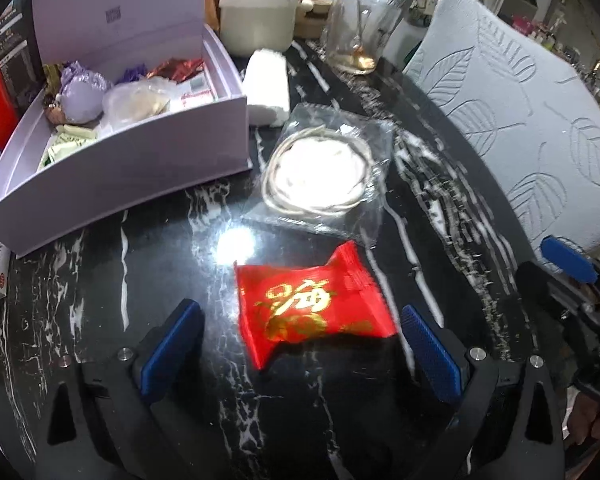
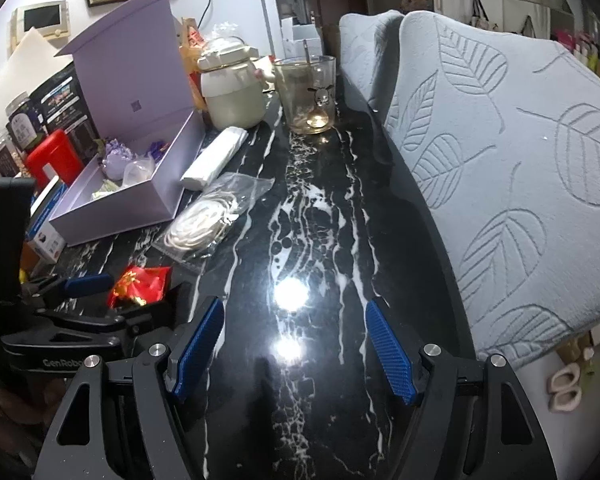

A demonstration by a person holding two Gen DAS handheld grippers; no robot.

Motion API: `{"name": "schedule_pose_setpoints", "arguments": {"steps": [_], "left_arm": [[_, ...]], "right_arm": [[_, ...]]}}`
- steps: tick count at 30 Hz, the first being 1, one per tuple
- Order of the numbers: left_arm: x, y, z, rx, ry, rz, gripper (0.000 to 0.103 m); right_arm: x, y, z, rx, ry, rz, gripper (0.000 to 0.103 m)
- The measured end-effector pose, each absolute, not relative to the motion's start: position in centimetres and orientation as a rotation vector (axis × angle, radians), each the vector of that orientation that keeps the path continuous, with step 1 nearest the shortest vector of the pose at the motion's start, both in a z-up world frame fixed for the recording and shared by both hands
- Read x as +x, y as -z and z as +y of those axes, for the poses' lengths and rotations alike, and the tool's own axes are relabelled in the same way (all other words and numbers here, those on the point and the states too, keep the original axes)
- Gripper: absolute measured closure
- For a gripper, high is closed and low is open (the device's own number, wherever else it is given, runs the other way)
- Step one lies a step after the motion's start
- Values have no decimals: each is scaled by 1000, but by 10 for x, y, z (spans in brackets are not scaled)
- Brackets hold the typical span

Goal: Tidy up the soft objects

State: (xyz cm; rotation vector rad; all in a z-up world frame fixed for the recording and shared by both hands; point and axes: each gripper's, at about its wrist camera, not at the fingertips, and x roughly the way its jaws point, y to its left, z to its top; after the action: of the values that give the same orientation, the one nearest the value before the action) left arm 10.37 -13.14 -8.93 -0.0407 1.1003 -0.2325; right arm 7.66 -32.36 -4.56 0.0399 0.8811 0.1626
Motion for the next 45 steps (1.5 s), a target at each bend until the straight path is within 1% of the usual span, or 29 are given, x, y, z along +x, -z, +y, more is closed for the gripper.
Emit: {"name": "schedule_pose_setpoints", "arguments": {"steps": [6,7,9,12,14,20,29,38,45], "left_arm": [[107,91,-131,-40,239,1079,2],[107,91,-130,-41,242,1069,6],[105,89,-132,-9,255,1044,24],[102,88,-132,5,268,1025,33],[101,87,-130,3,274,1015,36],[98,85,-118,-54,296,1002,40],[94,80,-84,-84,236,995,40],[87,75,-33,-101,149,981,40],[84,80,-13,-156,130,1000,40]], "right_arm": [[89,50,-322,50,-161,903,29],[90,50,-322,52,-160,906,29],[91,52,-320,55,-160,915,29],[92,53,-319,46,-156,927,29],[93,53,-318,45,-156,928,29],[97,54,-310,55,-176,937,29],[114,62,-285,54,-211,958,29],[149,71,-238,-11,-291,972,29],[176,82,-214,-32,-266,1006,28]]}}
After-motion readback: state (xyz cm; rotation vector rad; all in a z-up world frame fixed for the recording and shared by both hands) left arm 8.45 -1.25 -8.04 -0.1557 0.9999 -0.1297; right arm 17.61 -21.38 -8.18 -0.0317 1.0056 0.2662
